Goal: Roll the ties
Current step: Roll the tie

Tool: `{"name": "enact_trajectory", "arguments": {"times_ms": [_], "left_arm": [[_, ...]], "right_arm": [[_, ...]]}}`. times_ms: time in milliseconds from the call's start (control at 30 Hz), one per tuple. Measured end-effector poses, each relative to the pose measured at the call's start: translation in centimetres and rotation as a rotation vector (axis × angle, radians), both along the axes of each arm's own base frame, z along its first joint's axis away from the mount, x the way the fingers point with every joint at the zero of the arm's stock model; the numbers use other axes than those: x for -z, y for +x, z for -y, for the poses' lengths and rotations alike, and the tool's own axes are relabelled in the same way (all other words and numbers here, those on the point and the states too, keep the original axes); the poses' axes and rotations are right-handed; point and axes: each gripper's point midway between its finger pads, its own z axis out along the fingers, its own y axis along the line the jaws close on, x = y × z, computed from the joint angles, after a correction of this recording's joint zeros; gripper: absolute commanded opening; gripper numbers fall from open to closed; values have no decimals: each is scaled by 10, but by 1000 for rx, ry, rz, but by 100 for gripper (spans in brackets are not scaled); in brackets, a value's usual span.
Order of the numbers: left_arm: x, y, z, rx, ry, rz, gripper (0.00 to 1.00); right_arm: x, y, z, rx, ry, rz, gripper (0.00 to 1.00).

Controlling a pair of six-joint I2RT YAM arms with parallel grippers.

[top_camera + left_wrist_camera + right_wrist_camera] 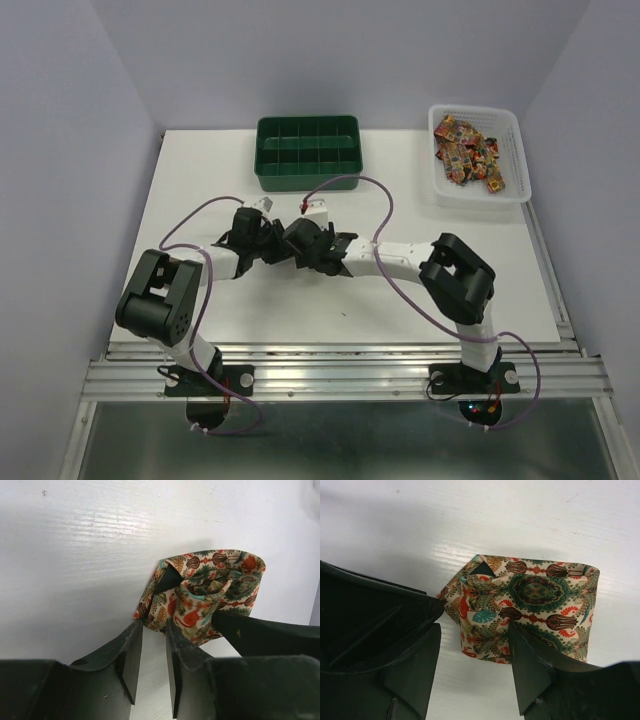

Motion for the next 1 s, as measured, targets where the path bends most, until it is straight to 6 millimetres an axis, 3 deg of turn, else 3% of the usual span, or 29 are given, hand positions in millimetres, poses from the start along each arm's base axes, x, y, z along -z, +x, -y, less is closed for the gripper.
{"name": "enact_trajectory", "arguments": {"times_ms": [233, 567, 1000], "left_arm": [[-9, 7, 2, 18, -39, 35, 41], [-14, 18, 9, 55, -84, 82, 56], [-13, 26, 15, 124, -81, 139, 57]], "right_arm": [[-5, 4, -1, -18, 133, -52, 61], [-4, 2, -3, -50, 225, -99, 61], [-5, 1, -5, -81, 309, -149, 62]]}}
